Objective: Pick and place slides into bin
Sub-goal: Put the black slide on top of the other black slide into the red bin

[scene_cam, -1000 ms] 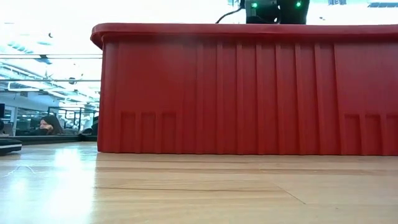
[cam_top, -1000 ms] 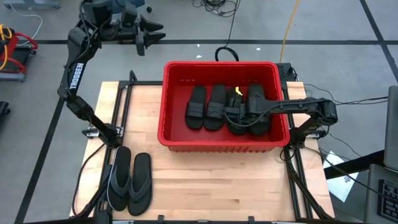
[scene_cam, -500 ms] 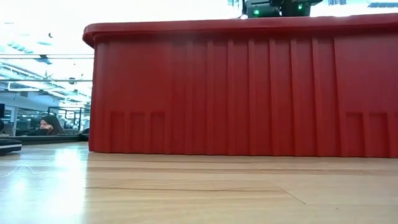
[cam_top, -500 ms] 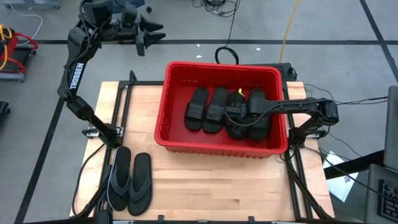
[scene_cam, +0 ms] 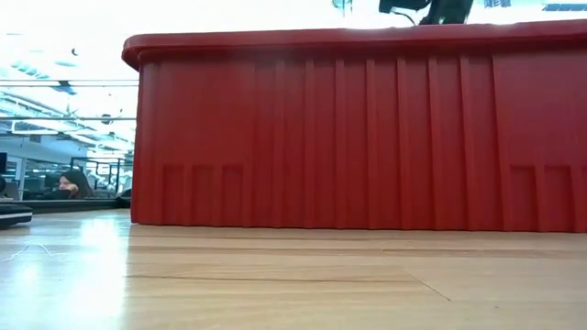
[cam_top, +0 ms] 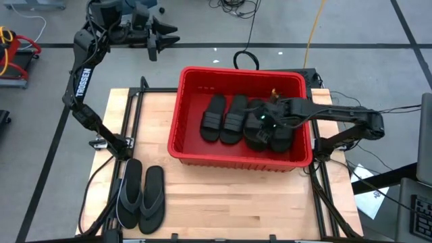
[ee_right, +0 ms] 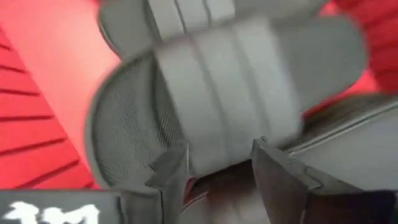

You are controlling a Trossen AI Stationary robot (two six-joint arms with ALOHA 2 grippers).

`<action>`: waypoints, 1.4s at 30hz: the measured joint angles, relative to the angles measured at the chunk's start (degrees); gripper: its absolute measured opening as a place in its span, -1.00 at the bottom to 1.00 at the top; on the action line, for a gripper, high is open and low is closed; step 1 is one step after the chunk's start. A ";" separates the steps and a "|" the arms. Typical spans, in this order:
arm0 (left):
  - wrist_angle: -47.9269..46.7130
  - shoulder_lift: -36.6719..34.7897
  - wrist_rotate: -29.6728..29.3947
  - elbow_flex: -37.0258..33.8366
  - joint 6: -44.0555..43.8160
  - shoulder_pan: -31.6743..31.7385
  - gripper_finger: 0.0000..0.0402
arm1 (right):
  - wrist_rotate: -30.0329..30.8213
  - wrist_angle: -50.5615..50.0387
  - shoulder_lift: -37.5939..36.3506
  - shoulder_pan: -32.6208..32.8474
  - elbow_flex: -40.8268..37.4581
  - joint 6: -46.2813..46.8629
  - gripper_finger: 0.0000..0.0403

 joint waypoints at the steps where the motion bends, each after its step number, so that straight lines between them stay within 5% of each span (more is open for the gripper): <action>1: -0.01 0.00 0.01 0.01 -0.09 0.00 0.09 | -0.07 0.71 -1.20 -0.43 0.00 -1.43 -0.16; 9: -0.14 0.00 0.38 0.00 -1.50 -0.02 0.09 | -13.79 2.58 -8.18 -6.55 0.00 -11.40 -0.22; 15: -0.55 0.02 1.21 -0.01 -1.50 -0.02 0.09 | -18.41 6.65 -8.93 -11.45 0.00 -17.08 -0.30; 22: -0.78 0.02 1.22 -0.01 -0.95 -0.02 0.09 | -39.06 6.95 -3.91 -15.70 0.07 -27.11 -0.31; 35: -8.61 0.02 1.27 -0.01 3.28 -0.02 0.09 | -46.14 4.69 6.26 -25.38 0.07 -38.14 -0.03; 42: -8.63 0.02 1.22 -0.01 3.82 0.02 0.09 | -46.76 0.79 10.46 -24.71 0.07 -40.62 0.01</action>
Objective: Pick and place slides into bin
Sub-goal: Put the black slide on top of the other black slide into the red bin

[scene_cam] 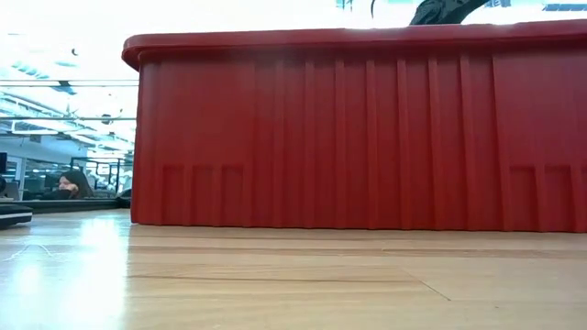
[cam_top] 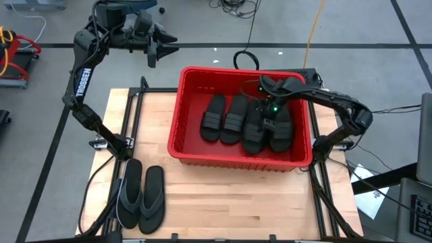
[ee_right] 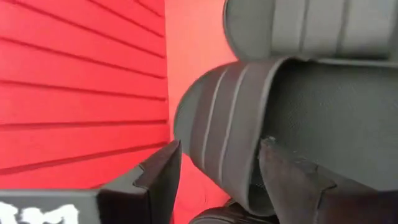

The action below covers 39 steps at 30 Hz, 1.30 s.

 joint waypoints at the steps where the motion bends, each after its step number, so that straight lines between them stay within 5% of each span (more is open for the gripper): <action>1: 0.00 0.00 0.01 0.00 0.12 0.10 0.09 | 0.47 -0.26 0.47 0.44 0.00 -0.16 0.01; 11: 0.09 0.00 -0.04 0.00 2.39 0.20 0.09 | 11.29 1.08 2.18 2.52 0.00 -2.42 -0.19; 20: 0.09 0.00 -0.07 0.00 1.88 0.20 0.09 | 11.17 1.05 2.16 2.50 0.00 -6.52 -0.94; 39: 0.09 0.00 -0.04 0.00 -2.36 0.20 0.09 | 25.57 -10.00 1.71 -1.34 5.35 -17.74 -0.99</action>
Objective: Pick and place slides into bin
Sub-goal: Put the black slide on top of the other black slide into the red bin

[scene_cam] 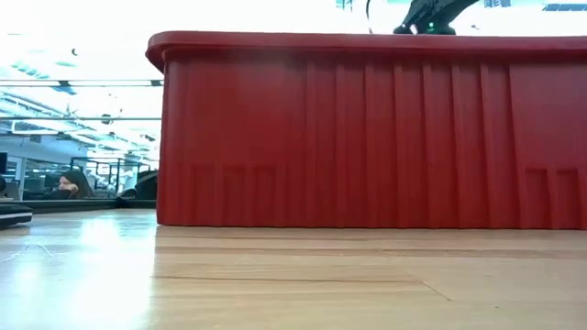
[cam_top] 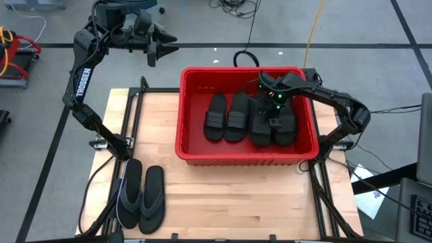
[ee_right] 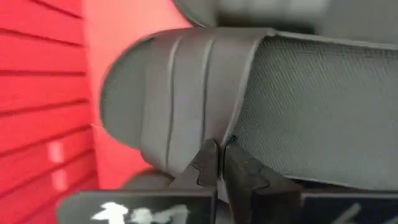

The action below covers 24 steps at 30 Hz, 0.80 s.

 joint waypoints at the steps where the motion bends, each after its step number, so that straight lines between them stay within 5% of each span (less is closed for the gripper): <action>1: 0.01 0.00 0.00 0.00 -0.01 -0.04 0.09 | 1.10 -0.38 0.01 -0.07 0.84 -0.17 -1.00; 6: 0.00 0.00 0.00 0.00 0.11 -0.26 0.09 | 3.40 -0.89 0.01 -0.16 3.07 -1.94 -1.00; 17: 0.00 0.00 0.02 0.00 1.36 -0.26 0.09 | -1.36 -1.85 2.26 0.96 3.29 -1.58 -0.99; 24: 0.00 0.00 0.02 0.00 2.42 -0.26 0.09 | -1.26 -0.44 1.17 1.00 3.14 2.17 -0.71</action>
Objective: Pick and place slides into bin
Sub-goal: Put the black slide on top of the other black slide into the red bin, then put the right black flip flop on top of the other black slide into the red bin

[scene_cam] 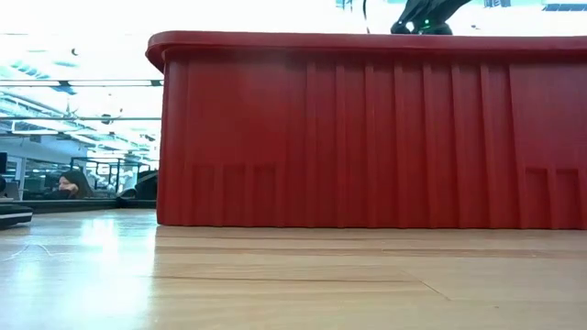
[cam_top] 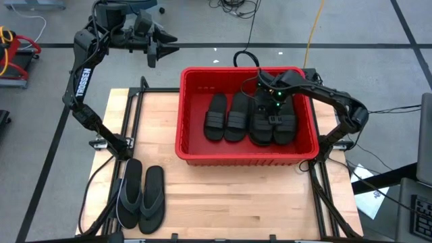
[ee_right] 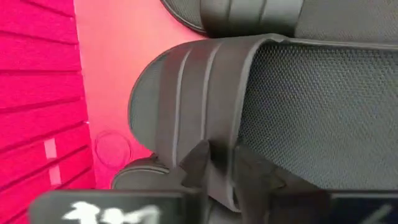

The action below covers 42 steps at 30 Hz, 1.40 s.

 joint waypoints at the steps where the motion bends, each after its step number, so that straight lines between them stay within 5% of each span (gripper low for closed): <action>1: 0.00 0.00 0.00 0.00 0.04 0.00 0.09 | 0.03 0.03 -0.15 0.00 -0.03 0.35 -0.66; 11: 0.01 0.00 0.04 0.00 1.55 -1.40 0.09 | 4.08 -0.02 -0.42 0.88 -0.05 3.00 -0.32; 19: -0.06 -0.30 0.04 0.00 7.99 -6.47 0.09 | 10.64 0.85 -3.04 1.46 -0.08 2.83 -0.28; 25: -0.25 -3.96 -1.46 0.02 16.56 -14.29 -0.05 | 11.36 8.43 -12.22 1.54 -0.08 2.98 -0.32; 28: -2.60 -5.67 -6.46 0.02 16.31 -19.42 -0.31 | 6.81 15.03 -18.75 1.51 -0.08 5.05 -0.33; 33: -10.46 -8.76 -24.22 0.02 10.39 -28.57 -0.89 | -6.63 27.03 -28.81 1.55 0.01 11.50 -0.36; 38: -21.66 -9.77 -35.40 0.02 -2.96 -37.74 -0.96 | -17.64 30.99 -32.51 1.57 0.08 18.08 -0.64; 42: -27.38 -9.67 -37.79 0.02 -12.71 -44.40 -0.98 | -20.24 30.32 -32.69 2.96 0.01 20.71 -0.95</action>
